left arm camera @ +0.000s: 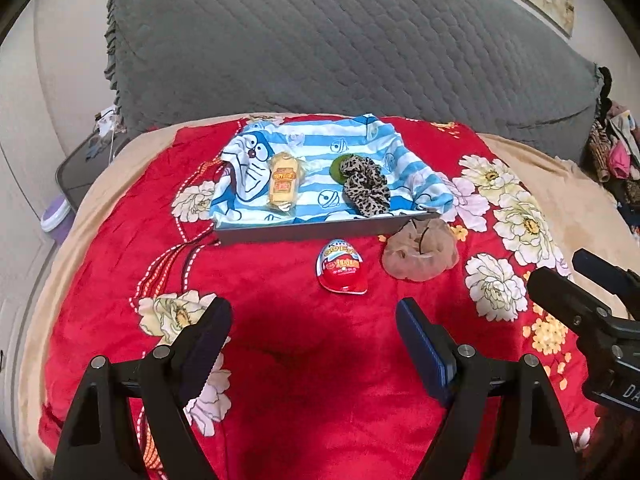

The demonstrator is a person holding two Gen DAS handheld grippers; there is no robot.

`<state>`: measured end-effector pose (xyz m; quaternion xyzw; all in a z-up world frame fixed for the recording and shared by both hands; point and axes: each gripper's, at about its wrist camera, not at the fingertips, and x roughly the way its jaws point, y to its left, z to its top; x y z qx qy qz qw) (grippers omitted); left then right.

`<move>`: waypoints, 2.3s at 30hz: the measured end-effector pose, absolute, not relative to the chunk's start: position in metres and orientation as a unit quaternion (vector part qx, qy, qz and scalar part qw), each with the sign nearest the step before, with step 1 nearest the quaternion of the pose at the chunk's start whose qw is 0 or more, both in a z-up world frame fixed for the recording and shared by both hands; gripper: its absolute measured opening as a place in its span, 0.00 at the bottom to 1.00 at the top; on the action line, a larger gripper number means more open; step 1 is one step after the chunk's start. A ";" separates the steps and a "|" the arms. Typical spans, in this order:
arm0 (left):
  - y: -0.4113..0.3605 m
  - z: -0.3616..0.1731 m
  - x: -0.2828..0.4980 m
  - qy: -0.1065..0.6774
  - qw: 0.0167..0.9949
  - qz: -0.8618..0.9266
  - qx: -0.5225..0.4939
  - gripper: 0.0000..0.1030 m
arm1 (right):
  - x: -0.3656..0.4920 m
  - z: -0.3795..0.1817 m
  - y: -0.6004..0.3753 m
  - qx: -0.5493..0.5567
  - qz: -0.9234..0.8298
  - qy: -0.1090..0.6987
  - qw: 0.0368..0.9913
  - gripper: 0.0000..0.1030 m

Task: Organize objects
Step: 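Move the left tool toward the red egg while the right approaches the beige scrunchie, then close the left tool on the red egg while the right grasps the beige mesh scrunchie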

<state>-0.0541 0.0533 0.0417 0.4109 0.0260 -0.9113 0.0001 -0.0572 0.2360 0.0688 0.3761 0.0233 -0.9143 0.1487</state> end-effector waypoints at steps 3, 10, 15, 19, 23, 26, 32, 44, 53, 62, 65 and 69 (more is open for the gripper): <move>0.054 0.034 -0.061 0.029 -0.003 -0.908 0.417 0.82 | -0.065 0.062 0.235 0.383 -0.912 0.025 0.146 0.90; 0.052 0.014 -0.078 0.035 -0.001 -0.900 0.435 0.82 | -0.081 0.049 0.232 0.395 -0.907 0.029 0.145 0.90; 0.049 0.004 -0.089 0.038 0.002 -0.898 0.439 0.82 | -0.092 0.039 0.232 0.405 -0.903 0.031 0.139 0.90; 0.048 -0.003 -0.098 0.039 0.004 -0.896 0.442 0.82 | -0.101 0.032 0.232 0.412 -0.900 0.033 0.137 0.90; 0.048 -0.011 -0.104 0.038 0.003 -0.894 0.446 0.82 | -0.108 0.027 0.231 0.416 -0.898 0.038 0.135 0.90; 0.048 -0.016 -0.109 0.041 0.003 -0.892 0.450 0.82 | -0.113 0.021 0.229 0.422 -0.896 0.038 0.135 0.90; 0.051 -0.026 -0.119 0.042 -0.002 -0.889 0.456 0.82 | -0.125 0.012 0.228 0.432 -0.892 0.041 0.130 0.93; 0.054 -0.037 -0.133 0.048 -0.011 -0.883 0.466 0.82 | -0.138 0.003 0.230 0.444 -0.886 0.034 0.130 0.99; 0.061 -0.040 -0.138 0.047 -0.018 -0.882 0.468 0.82 | -0.145 -0.003 0.233 0.457 -0.879 0.033 0.129 0.99; 0.067 -0.045 -0.152 0.040 -0.019 -0.881 0.471 0.82 | -0.159 -0.014 0.235 0.469 -0.874 0.030 0.124 0.99; 0.069 -0.048 -0.159 0.035 -0.017 -0.881 0.472 0.82 | -0.164 -0.019 0.237 0.473 -0.872 0.027 0.123 0.99; 0.069 -0.053 -0.165 0.035 -0.016 -0.881 0.471 0.82 | -0.173 -0.027 0.237 0.480 -0.869 0.028 0.122 0.99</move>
